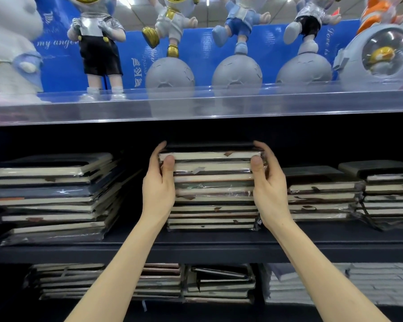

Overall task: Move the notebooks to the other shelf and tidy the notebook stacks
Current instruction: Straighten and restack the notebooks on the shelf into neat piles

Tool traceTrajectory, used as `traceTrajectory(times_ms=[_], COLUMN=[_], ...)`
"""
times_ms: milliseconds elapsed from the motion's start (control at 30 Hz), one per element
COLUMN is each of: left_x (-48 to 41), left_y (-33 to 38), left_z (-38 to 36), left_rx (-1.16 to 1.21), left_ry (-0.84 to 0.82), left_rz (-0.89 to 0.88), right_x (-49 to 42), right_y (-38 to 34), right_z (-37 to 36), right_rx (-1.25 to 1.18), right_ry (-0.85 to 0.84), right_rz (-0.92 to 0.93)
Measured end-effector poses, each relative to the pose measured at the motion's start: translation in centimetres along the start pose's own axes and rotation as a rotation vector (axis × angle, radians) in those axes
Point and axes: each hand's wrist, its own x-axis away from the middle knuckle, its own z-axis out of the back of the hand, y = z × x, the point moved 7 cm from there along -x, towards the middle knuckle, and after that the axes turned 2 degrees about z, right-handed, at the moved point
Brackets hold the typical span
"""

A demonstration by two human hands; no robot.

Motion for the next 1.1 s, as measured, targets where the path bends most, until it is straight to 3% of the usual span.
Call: traceTrajectory(times_ms=[167,267,433,533,600,833,1100], left_x=[0.1,0.1,2.7,5.4,5.9,5.8,5.5], left_y=[0.2,0.0,-3.6,-6.6,-7.0,-7.0,-6.8], left_z=[0.0,0.1,1.3,1.0,0.1,-0.8,-2.2], left_rx=[-0.059,0.031,0.29,0.317,0.389,0.392,0.37], left_ry=[0.015,-0.032,-0.065,-0.125,-0.157,-0.041,-0.053], left_rz=[-0.006,0.06,0.326,0.597,0.679,0.718,0.7], right_x=[0.1,0.2,3.0,5.2,5.8,5.6,4.6], right_y=[0.2,0.1,1.4,3.3,3.9,4.3,4.9], right_z=[0.0,0.2,1.8,1.6,1.0,0.1,0.6], right_rx=[0.03,0.046,0.037,0.109,0.069,0.091,0.087], right_ry=[0.011,-0.005,0.043,-0.029,-0.081,-0.101,-0.056], right_rz=[-0.028,-0.062,-0.171,-0.318,-0.422,-0.492,-0.481])
